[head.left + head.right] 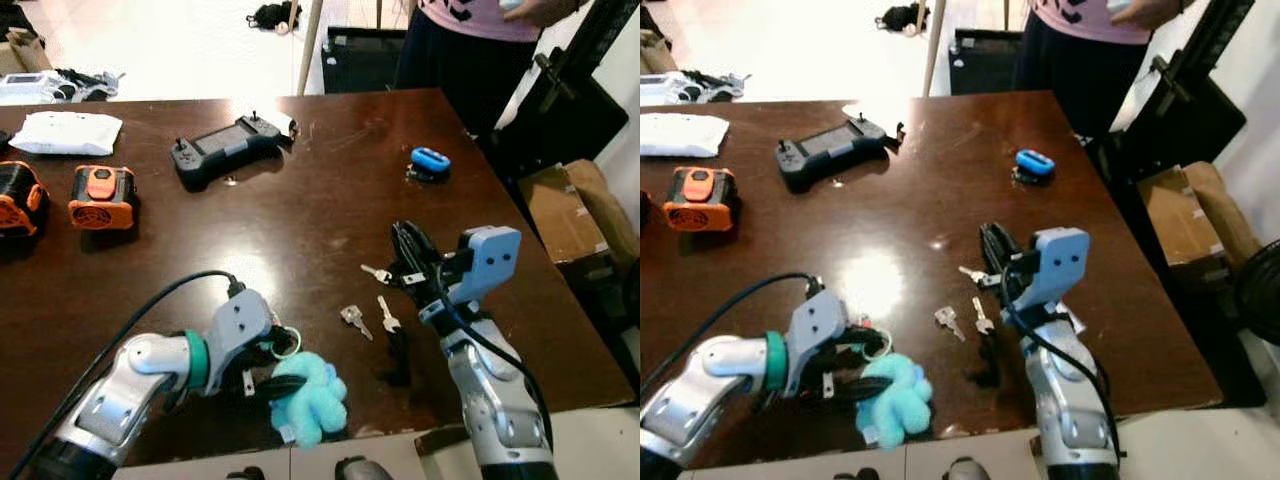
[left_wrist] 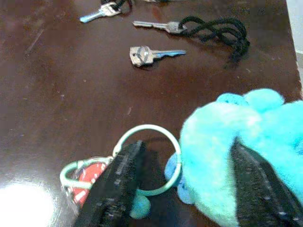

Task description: Hang keys on a hook

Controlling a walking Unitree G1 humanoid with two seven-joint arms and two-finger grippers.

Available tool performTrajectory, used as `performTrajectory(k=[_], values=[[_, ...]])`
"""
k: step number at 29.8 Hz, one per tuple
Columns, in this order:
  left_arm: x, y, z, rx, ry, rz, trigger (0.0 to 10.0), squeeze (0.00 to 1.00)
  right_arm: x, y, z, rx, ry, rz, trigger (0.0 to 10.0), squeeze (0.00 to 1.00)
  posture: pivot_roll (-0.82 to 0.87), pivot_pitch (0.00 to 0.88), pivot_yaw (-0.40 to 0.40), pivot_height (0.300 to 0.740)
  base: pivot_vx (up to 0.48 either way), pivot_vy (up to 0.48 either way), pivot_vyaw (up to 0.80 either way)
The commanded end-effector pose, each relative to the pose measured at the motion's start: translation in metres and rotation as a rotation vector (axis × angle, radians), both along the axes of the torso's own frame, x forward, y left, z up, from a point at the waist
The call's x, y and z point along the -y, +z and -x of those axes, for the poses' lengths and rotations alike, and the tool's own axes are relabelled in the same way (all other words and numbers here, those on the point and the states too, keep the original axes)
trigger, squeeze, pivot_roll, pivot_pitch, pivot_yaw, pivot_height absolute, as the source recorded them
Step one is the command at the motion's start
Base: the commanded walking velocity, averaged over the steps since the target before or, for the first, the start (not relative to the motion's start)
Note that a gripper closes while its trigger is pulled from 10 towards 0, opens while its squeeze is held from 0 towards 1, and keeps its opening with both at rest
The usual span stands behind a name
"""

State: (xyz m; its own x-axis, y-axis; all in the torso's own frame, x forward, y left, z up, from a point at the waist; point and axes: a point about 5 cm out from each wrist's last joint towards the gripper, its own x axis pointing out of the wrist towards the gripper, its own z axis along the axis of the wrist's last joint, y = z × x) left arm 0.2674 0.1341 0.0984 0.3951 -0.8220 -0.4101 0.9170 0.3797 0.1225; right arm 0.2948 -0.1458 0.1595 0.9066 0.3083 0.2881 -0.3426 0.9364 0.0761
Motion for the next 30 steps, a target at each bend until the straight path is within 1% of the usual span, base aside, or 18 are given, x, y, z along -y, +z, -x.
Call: performTrajectory(k=[1,7,9,14,21,22,24,26,27,28,29,30], values=[[-0.018,-0.050,0.016,-0.174,0.087,-0.185,0.0,0.00,0.001,-0.004,0.001,-0.013,-0.005,0.007,10.0,0.00,-0.21,0.119,0.021,0.740,0.000,0.000,0.00],[-0.019,-0.058,0.010,-0.148,0.144,-0.204,0.0,0.00,0.004,-0.004,0.003,-0.013,-0.013,0.010,10.0,0.00,-0.23,0.127,0.022,0.740,0.000,0.000,0.00],[-0.019,-0.058,0.010,-0.148,0.144,-0.204,0.0,0.00,0.004,-0.004,0.003,-0.013,-0.013,0.010,10.0,0.00,-0.23,0.127,0.022,0.740,0.000,0.000,0.00],[-0.022,-0.058,0.001,-0.088,0.197,-0.228,0.0,0.00,0.005,-0.004,0.004,-0.013,-0.021,0.008,10.0,0.00,-0.23,0.130,0.024,0.740,0.000,0.000,0.00],[-0.023,-0.055,-0.006,-0.031,0.239,-0.228,0.0,0.00,0.004,-0.004,0.003,-0.013,-0.023,0.006,10.0,0.00,-0.22,0.130,0.025,0.740,0.000,0.000,0.00],[-0.019,-0.046,-0.013,0.017,0.269,-0.188,0.0,0.00,0.004,-0.004,0.003,-0.013,-0.022,0.005,10.0,0.00,-0.22,0.129,0.026,0.740,0.000,0.000,0.00],[-0.018,-0.043,-0.016,0.035,0.283,-0.172,0.0,0.00,0.004,-0.004,0.002,-0.013,-0.022,0.005,10.0,0.00,-0.22,0.129,0.026,0.740,0.000,0.000,0.00],[-0.012,-0.028,-0.025,0.091,0.323,-0.108,0.0,0.00,0.003,-0.003,0.002,-0.011,-0.020,0.004,10.0,0.00,-0.22,0.129,0.027,0.740,0.000,0.000,0.00],[-0.006,-0.012,-0.034,0.152,0.358,-0.038,0.0,0.00,0.002,-0.002,0.001,-0.009,-0.019,0.003,10.0,0.00,-0.22,0.128,0.028,0.740,0.000,0.000,0.00],[-0.006,-0.012,-0.034,0.152,0.358,-0.038,0.0,0.00,0.002,-0.002,0.001,-0.009,-0.019,0.003,10.0,0.00,-0.22,0.128,0.028,0.740,0.000,0.000,0.00],[-0.003,-0.004,-0.038,0.185,0.375,-0.003,0.0,0.00,0.002,-0.002,0.001,-0.009,-0.019,0.002,10.0,0.00,-0.22,0.128,0.028,0.740,0.000,0.000,0.00],[0.001,0.010,-0.044,0.242,0.405,0.057,0.0,0.00,0.002,-0.002,0.000,-0.007,-0.018,0.001,10.0,0.00,-0.22,0.128,0.028,0.740,0.000,0.000,0.00]])
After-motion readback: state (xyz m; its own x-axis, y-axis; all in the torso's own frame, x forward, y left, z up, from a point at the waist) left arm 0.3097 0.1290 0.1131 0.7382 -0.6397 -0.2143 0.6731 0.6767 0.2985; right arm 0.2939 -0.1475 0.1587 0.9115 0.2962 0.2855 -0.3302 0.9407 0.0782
